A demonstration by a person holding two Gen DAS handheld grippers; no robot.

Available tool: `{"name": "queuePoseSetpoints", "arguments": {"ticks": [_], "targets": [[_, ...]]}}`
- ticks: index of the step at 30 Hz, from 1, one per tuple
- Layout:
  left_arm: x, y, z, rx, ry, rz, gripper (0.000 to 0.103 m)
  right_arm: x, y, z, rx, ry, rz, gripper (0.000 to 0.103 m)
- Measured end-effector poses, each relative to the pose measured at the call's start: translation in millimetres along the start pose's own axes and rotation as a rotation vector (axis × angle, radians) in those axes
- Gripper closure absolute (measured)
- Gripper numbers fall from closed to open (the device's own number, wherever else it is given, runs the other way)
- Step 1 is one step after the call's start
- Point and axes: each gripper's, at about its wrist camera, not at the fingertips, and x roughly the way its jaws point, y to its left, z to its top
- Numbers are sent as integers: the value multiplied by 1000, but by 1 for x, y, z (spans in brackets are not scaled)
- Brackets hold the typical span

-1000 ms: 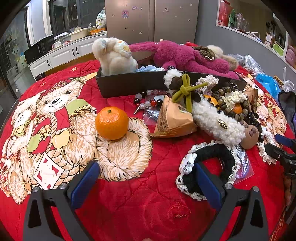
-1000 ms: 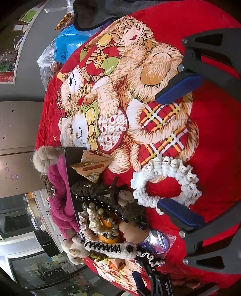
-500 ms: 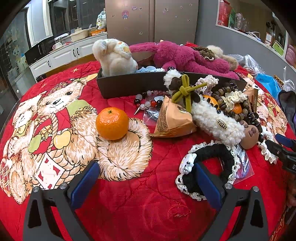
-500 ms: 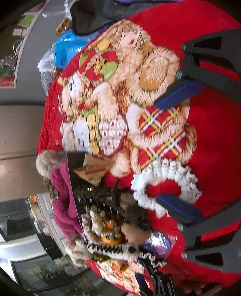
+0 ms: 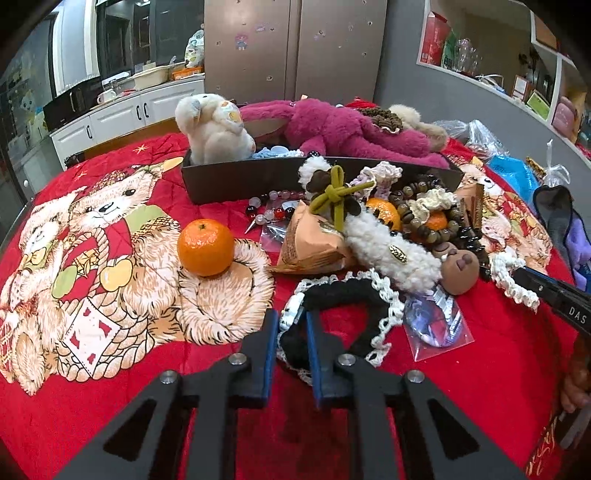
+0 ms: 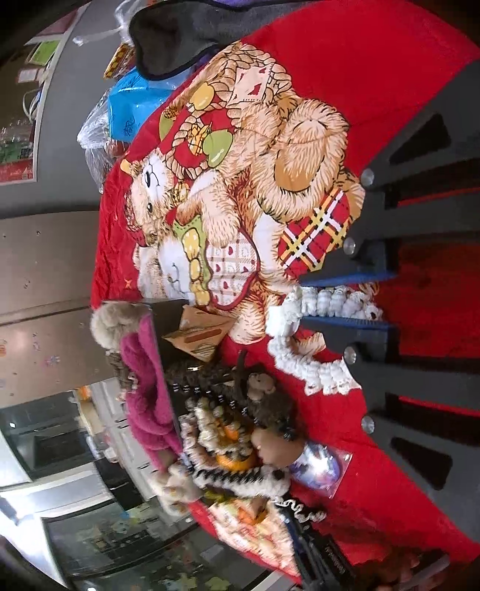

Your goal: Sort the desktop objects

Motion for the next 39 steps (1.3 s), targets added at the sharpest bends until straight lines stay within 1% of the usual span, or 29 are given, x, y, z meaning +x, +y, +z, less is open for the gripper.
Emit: {"name": "queuePoseSetpoints", "arguments": {"ticks": [4, 5, 7, 10, 13, 16, 18, 21, 28, 30, 31, 32, 34, 39], "targets": [[-8, 4, -2, -30, -33, -20, 88, -11, -4, -4, 16, -27, 38, 89], [-11, 5, -3, -33, -42, -16, 88, -13, -3, -5, 15, -34, 48, 89], [-15, 3, -3, -28, -61, -3, 88, -19, 1, -7, 2, -52, 63, 89], [-20, 1, -2, -8, -82, -6, 88, -27, 8, -7, -28, -80, 78, 89], [-24, -2, -2, 4, -99, -8, 88, -28, 13, -8, -32, -79, 115, 89], [-27, -6, -3, 16, -108, -8, 88, -26, 20, -10, -56, -70, 115, 89], [-28, -9, -4, 23, -106, -2, 88, -24, 22, -12, -64, -64, 118, 89], [-32, -10, -5, 17, -107, -19, 87, -23, 24, -12, -66, -55, 135, 89], [-33, -12, -6, 16, -103, -37, 88, -23, 26, -13, -75, -56, 137, 89], [-30, -12, -7, 16, -92, -31, 89, -24, 26, -13, -74, -56, 141, 89], [-28, -11, -7, 16, -83, -31, 93, -24, 26, -13, -74, -55, 143, 89], [-27, -10, -8, 11, -74, -39, 94, -24, 26, -14, -74, -54, 144, 89], [-24, -7, -10, -6, -59, -59, 95, -24, 26, -14, -76, -53, 144, 89], [-21, -8, -10, -2, -45, -64, 96, -22, 27, -14, -81, -46, 143, 89]]}}
